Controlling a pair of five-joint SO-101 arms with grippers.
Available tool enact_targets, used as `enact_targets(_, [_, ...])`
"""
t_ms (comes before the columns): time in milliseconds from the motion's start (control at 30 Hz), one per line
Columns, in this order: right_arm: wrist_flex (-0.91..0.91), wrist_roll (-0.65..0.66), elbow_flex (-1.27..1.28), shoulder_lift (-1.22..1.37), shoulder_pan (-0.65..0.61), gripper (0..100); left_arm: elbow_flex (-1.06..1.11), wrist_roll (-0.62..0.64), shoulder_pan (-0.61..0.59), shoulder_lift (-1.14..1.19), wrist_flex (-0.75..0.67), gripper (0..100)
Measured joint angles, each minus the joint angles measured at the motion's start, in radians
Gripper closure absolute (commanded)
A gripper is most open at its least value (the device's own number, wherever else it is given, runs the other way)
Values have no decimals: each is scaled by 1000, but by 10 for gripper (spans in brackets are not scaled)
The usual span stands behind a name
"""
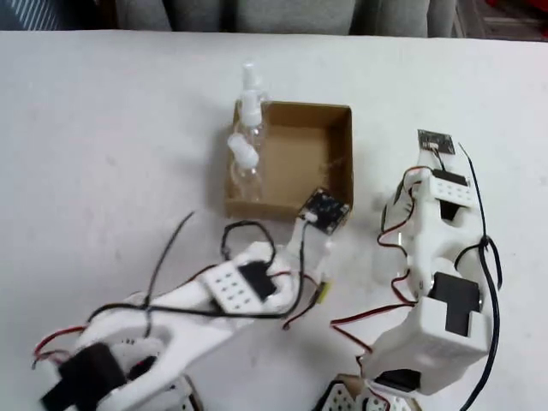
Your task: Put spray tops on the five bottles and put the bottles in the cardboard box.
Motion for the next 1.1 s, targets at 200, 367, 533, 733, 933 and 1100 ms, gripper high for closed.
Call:
enact_targets(200, [-15,0,83,-84,-15,982,130,-5,-61,-226,-58,979])
enact_targets(367, [-64,0,241,-284,-35,982,196,-8,-132,-373,-69,979])
enact_targets(533, [-66,18,265,-445,-41,982,242,-8,-216,-483,-69,979])
enact_targets(733, [-66,216,265,-678,-69,982,262,-8,-275,-569,-69,979])
enact_targets(933, [-68,270,341,-980,-86,982,282,-8,-290,-618,-69,979])
enact_targets(1100, [-213,167,497,-1146,-155,982,282,-8,-305,-658,-69,979])
